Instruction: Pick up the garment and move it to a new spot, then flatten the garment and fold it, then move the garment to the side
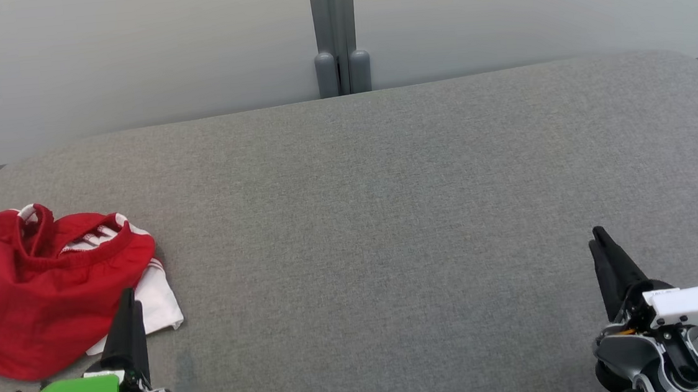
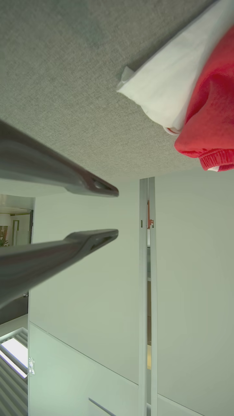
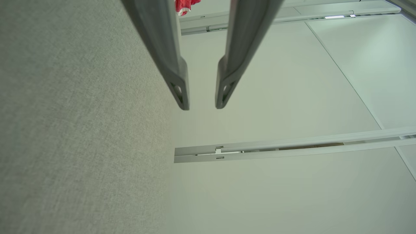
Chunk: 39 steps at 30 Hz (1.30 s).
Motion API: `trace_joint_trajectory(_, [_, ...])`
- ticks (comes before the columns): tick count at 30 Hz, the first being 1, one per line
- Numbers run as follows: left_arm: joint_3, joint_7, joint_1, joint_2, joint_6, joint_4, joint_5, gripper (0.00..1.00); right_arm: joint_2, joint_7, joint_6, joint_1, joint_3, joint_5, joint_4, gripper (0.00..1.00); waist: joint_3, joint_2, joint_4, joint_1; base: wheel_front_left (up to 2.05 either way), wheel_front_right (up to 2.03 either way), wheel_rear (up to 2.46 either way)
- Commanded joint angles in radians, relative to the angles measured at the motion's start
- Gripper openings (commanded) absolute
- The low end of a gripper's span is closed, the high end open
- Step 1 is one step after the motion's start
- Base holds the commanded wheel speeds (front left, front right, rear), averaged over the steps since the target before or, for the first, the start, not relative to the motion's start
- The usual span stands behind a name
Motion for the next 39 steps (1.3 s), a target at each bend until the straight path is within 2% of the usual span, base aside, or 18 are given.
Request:
trace_joint_trajectory(1, [-0.003,-0.001,0.007,-0.002,0.0,0.007,0.001,1.0,0.002,-0.001,0.0,0.009,0.002,0.0,0.008,1.0,0.0,0.0,0.0,0.0,0.0,0.0,0.0])
trace_joint_trajectory(7, [-0.03,-0.031,0.008,-0.001,0.0,-0.006,0.046,1.0,-0.001,-0.031,0.0,0.011,0.033,-0.031,-0.003,1.0,0.0,0.0,0.0,0.0,0.0,0.0,0.0])
trace_joint_trajectory(13, [-0.042,-0.061,0.012,-0.001,0.001,-0.03,0.178,1.0,-0.001,-0.061,0.0,0.009,0.028,-0.201,-0.021,1.0,0.001,0.0,-0.001,0.0,0.0,0.0,0.0])
trace_joint_trajectory(19, [-0.067,-0.087,0.016,0.0,0.021,-0.067,0.328,1.0,0.0,-0.088,0.0,0.016,0.06,-0.372,-0.057,1.0,0.002,0.0,0.0,0.0,0.0,0.0,0.0])
trace_joint_trajectory(25, [-0.102,-0.113,0.025,0.001,0.039,-0.096,0.465,1.0,-0.001,-0.113,0.0,0.021,0.091,-0.489,-0.077,1.0,0.002,0.0,-0.001,0.0,0.0,0.0,0.0])
trace_joint_trajectory(39, [-0.156,-0.165,0.035,0.003,0.069,-0.135,0.69,1.0,-0.003,-0.166,0.001,0.027,0.153,-0.695,-0.112,1.0,0.001,0.0,-0.003,0.0,0.0,0.0,0.0])
